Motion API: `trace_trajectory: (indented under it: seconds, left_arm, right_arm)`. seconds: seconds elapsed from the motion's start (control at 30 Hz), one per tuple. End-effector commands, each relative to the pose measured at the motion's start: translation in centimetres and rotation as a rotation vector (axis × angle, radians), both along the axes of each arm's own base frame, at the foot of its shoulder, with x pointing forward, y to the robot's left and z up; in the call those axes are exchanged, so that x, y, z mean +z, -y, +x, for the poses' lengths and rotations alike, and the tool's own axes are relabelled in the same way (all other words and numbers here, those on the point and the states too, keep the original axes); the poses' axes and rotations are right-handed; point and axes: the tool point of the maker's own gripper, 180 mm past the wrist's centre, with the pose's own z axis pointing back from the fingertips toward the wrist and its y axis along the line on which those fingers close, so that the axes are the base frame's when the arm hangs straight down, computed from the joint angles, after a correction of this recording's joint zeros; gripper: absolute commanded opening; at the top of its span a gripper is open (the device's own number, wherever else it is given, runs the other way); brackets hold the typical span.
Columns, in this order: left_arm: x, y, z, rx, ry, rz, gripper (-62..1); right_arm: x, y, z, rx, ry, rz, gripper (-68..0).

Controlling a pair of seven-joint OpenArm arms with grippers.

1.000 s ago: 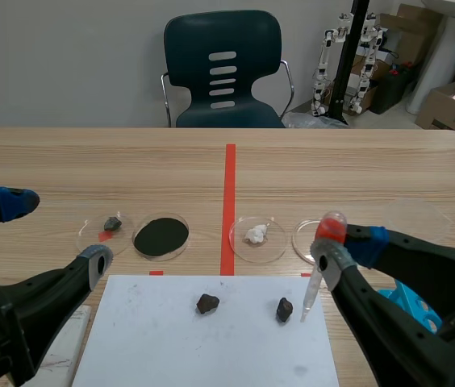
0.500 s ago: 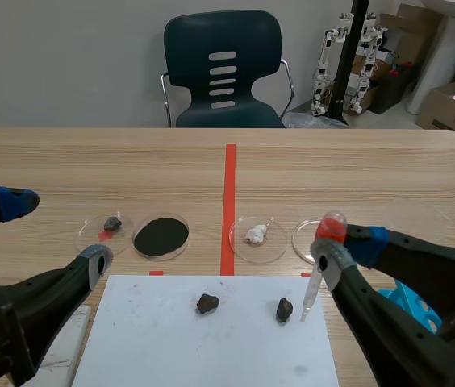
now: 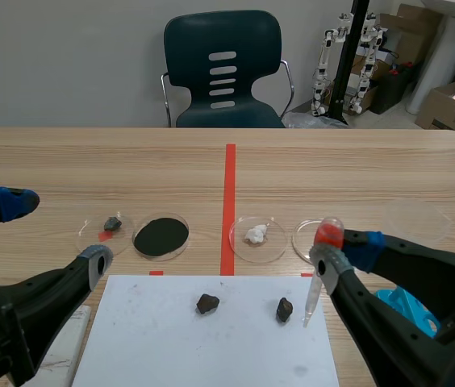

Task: Draw acid from the petri dish

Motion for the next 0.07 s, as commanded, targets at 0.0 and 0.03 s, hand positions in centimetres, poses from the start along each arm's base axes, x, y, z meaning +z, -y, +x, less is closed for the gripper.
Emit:
trace_trajectory:
  seconds: [0.0, 0.03]
  left_arm:
    - [0.98, 0.11, 0.23, 0.001, 0.029, -0.017, 1.4]
    - [0.98, 0.11, 0.23, 0.001, 0.029, -0.017, 1.4]
  right_arm:
    - [0.67, 0.08, 0.15, -0.003, 0.021, 0.02, -60.5]
    - [0.67, 0.08, 0.15, -0.003, 0.021, 0.02, -60.5]
